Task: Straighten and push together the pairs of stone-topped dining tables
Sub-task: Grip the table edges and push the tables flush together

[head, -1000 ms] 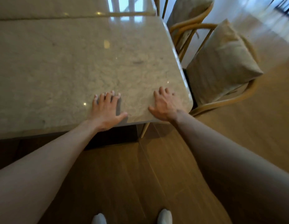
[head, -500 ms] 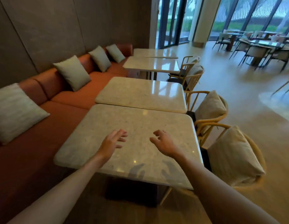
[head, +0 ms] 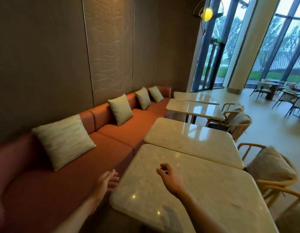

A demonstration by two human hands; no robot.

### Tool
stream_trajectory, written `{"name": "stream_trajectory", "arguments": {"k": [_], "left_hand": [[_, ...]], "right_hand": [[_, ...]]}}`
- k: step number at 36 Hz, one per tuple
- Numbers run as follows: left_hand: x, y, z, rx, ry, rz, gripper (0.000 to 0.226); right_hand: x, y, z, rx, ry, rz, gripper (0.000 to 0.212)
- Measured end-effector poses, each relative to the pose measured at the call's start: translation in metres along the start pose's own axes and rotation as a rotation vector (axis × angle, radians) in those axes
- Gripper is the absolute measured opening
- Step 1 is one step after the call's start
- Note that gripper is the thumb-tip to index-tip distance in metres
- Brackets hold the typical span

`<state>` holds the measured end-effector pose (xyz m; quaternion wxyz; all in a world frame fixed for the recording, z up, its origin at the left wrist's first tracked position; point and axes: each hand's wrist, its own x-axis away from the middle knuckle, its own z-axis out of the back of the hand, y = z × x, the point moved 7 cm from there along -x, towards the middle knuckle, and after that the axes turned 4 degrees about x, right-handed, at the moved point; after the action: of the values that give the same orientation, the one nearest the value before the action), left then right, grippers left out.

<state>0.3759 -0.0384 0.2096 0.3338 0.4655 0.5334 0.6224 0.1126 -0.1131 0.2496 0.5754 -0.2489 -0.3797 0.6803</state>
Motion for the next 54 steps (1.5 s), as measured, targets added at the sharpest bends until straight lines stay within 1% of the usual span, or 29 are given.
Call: {"name": "stream_trajectory", "arguments": {"k": [3,6,9,15,18,22,24,26,29,31,33,35,37,38,40,42,44,45,46,48,49,51,52,53,54], "left_hand": [[-0.025,0.010,0.030,-0.027,0.008,-0.003,0.030],[-0.055,0.019,0.042,-0.009,0.012,-0.010,0.032],[-0.088,0.024,0.036,0.008,-0.028,-0.009,0.034],[-0.169,0.016,-0.004,0.023,-0.166,0.028,0.030],[-0.219,0.012,-0.019,-0.011,-0.230,0.050,0.028],[-0.281,0.003,-0.034,-0.105,-0.311,0.121,0.027],[-0.314,0.001,-0.044,-0.164,-0.355,0.149,0.026],[-0.344,-0.005,-0.055,-0.210,-0.363,0.179,0.026],[-0.380,-0.029,-0.075,-0.277,-0.375,0.265,0.025],[-0.393,-0.055,-0.092,-0.353,-0.429,0.328,0.022],[-0.404,-0.083,-0.109,-0.447,-0.490,0.373,0.020],[-0.416,-0.112,-0.116,-0.535,-0.508,0.413,0.017],[-0.432,-0.144,-0.118,-0.634,-0.515,0.450,0.013],[-0.441,-0.159,-0.116,-0.668,-0.505,0.478,0.017],[-0.459,-0.184,-0.115,-0.719,-0.478,0.546,0.034],[-0.475,-0.194,-0.110,-0.765,-0.413,0.588,0.058],[-0.487,-0.202,-0.108,-0.765,-0.378,0.667,0.084],[-0.491,-0.205,-0.108,-0.733,-0.391,0.724,0.089],[-0.491,-0.208,-0.110,-0.672,-0.430,0.789,0.088],[-0.483,-0.213,-0.117,-0.510,-0.525,0.957,0.084],[-0.479,-0.214,-0.120,-0.454,-0.562,1.028,0.085],[-0.475,-0.215,-0.118,-0.402,-0.598,1.106,0.088],[-0.476,-0.215,-0.116,-0.389,-0.601,1.133,0.089],[-0.476,-0.215,-0.115,-0.376,-0.602,1.160,0.089],[-0.477,-0.214,-0.114,-0.361,-0.611,1.188,0.088]], "right_hand": [[-0.015,-0.001,-0.033,-0.029,-0.028,-0.061,0.050],[-0.036,0.000,-0.052,-0.028,-0.024,-0.104,0.051],[-0.069,0.001,-0.062,-0.022,0.004,-0.138,0.051],[-0.159,0.016,-0.077,-0.131,0.080,-0.206,0.046],[-0.205,0.039,-0.089,-0.201,0.108,-0.277,0.045],[-0.239,0.076,-0.108,-0.338,0.142,-0.416,0.042],[-0.245,0.095,-0.117,-0.382,0.164,-0.491,0.040],[-0.242,0.113,-0.123,-0.434,0.185,-0.562,0.039],[-0.227,0.146,-0.130,-0.497,0.249,-0.691,0.033],[-0.208,0.170,-0.133,-0.550,0.315,-0.801,0.030],[-0.182,0.192,-0.136,-0.573,0.427,-0.909,0.026],[-0.153,0.209,-0.148,-0.569,0.530,-1.029,0.024],[-0.120,0.219,-0.169,-0.574,0.635,-1.195,0.020],[-0.106,0.220,-0.183,-0.580,0.683,-1.264,0.017],[-0.084,0.213,-0.215,-0.601,0.788,-1.390,0.012],[-0.073,0.195,-0.241,-0.571,0.890,-1.504,0.010],[-0.075,0.176,-0.265,-0.555,1.003,-1.572,0.008],[-0.081,0.166,-0.278,-0.577,1.042,-1.599,0.006],[-0.087,0.155,-0.292,-0.604,1.073,-1.630,0.006],[-0.096,0.136,-0.318,-0.615,1.145,-1.686,0.012],[-0.099,0.125,-0.332,-0.595,1.186,-1.741,0.017],[-0.102,0.100,-0.364,-0.603,1.278,-1.891,0.027],[-0.104,0.089,-0.384,-0.707,1.329,-1.943,0.038],[-0.110,0.083,-0.405,-0.905,1.377,-1.945,0.052],[-0.119,0.079,-0.424,-1.145,1.421,-1.899,0.065]]}}
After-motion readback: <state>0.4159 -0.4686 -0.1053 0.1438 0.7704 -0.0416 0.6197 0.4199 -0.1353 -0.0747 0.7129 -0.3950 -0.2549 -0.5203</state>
